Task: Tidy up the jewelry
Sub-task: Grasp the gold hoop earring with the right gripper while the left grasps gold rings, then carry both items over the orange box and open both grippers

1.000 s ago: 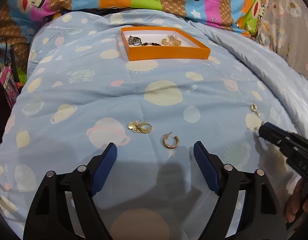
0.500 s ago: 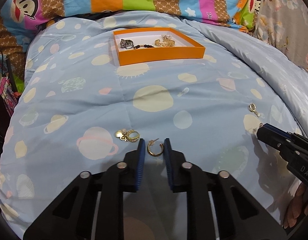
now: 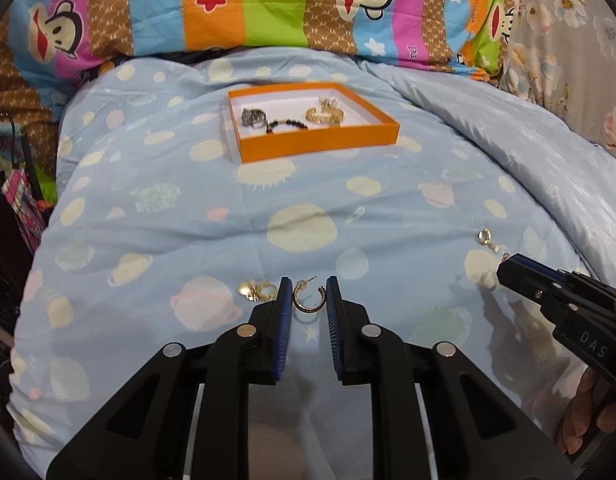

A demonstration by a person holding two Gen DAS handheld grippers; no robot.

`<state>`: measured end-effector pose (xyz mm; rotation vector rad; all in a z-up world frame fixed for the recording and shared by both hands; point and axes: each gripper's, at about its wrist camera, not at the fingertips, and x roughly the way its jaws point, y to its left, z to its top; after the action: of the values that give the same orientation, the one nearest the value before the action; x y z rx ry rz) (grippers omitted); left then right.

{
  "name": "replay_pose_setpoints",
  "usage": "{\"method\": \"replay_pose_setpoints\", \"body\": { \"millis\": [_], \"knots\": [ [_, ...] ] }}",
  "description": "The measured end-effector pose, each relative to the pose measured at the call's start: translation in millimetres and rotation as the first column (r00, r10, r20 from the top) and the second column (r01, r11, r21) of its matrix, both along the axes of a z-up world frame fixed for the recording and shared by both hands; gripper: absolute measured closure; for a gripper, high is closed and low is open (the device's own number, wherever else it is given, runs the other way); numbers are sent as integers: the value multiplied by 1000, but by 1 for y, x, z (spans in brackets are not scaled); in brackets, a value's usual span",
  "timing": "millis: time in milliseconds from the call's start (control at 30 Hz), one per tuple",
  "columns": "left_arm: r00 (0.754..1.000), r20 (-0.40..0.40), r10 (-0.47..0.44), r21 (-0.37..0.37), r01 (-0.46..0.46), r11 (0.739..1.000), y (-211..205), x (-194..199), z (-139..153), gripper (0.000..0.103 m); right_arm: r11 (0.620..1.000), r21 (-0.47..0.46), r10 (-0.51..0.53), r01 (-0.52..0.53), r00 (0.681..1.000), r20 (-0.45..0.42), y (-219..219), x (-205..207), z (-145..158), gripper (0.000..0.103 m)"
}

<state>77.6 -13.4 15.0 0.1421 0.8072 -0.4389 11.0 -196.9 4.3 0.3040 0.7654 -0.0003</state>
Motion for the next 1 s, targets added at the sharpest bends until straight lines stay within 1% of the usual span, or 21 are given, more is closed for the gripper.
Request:
{"method": "replay_pose_setpoints", "body": {
  "millis": [167, 267, 367, 433, 500, 633, 733, 867, 1000],
  "knots": [
    [999, 51, 2, -5, -1, 1000, 2, 7, 25, 86, 999, -35, 20, -18, 997, 72, 7, 10, 33, 87],
    [997, 83, 6, -9, -6, 1000, 2, 15, 39, 86, 998, -57, 30, -23, 994, 109, 9, 23, 52, 87],
    [993, 120, 19, -14, -17, 1000, 3, 31, 56, 86, 998, -58, 38, -31, 990, 136, 7, 43, 67, 87],
    [991, 134, 26, -27, -22, 999, 3, 43, 67, 86, 997, -76, 41, -30, 988, 148, 6, 59, 75, 87],
    [987, 155, 33, -40, -27, 999, 2, 58, 77, 86, 996, -80, 41, -29, 988, 150, 3, 76, 79, 87],
    [980, 194, 49, -30, -44, 999, -8, 94, 90, 86, 998, -64, 37, -27, 989, 145, -5, 119, 82, 87],
    [979, 197, 54, -32, -49, 998, -15, 119, 90, 86, 999, -45, 27, -21, 990, 137, -12, 151, 80, 87],
    [981, 176, 77, -56, -68, 996, -24, 161, 80, 86, 1000, -20, 12, -10, 992, 124, -23, 192, 71, 87],
    [984, 155, 90, -40, -85, 996, -34, 194, 63, 86, 1000, -17, -5, 7, 995, 99, -31, 228, 52, 87]
  ]
}}
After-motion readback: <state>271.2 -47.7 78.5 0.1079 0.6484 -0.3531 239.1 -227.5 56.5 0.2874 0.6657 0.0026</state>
